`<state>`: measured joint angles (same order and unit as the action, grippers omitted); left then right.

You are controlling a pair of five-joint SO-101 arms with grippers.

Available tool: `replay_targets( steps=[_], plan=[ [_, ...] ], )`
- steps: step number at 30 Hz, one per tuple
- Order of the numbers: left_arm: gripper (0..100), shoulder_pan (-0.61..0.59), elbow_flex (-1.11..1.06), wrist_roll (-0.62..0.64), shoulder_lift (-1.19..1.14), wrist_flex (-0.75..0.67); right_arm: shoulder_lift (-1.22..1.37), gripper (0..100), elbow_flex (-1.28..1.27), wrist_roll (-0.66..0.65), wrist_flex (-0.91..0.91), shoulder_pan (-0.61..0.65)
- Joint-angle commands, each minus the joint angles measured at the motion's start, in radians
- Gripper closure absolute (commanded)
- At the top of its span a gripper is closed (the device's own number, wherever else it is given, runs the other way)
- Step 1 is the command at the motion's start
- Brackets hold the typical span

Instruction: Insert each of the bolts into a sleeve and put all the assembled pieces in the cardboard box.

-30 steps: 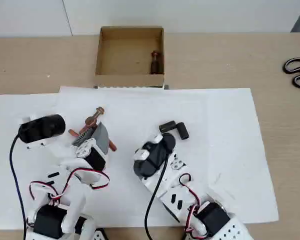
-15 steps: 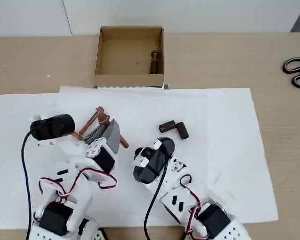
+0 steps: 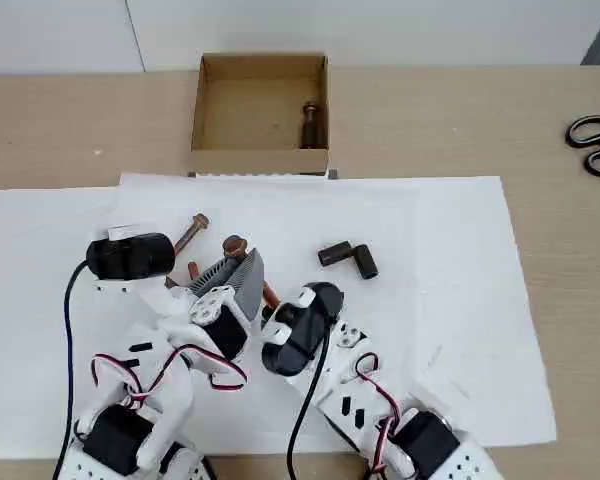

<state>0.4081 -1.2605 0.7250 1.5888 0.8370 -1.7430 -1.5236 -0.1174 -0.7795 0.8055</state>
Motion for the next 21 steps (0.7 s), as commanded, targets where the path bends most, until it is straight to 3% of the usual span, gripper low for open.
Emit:
replay_targets(
  steps=[1, 21],
  plan=[
    [99, 0.003, 0.005, 0.005, 0.015, -0.021, -0.019, 99.7, 0.018, -0.012, 0.031, -0.035],
    [99, 0.044, -0.073, 0.005, 0.015, -0.026, -0.019, 99.7, 0.063, -0.012, 0.031, -0.031]
  ],
)
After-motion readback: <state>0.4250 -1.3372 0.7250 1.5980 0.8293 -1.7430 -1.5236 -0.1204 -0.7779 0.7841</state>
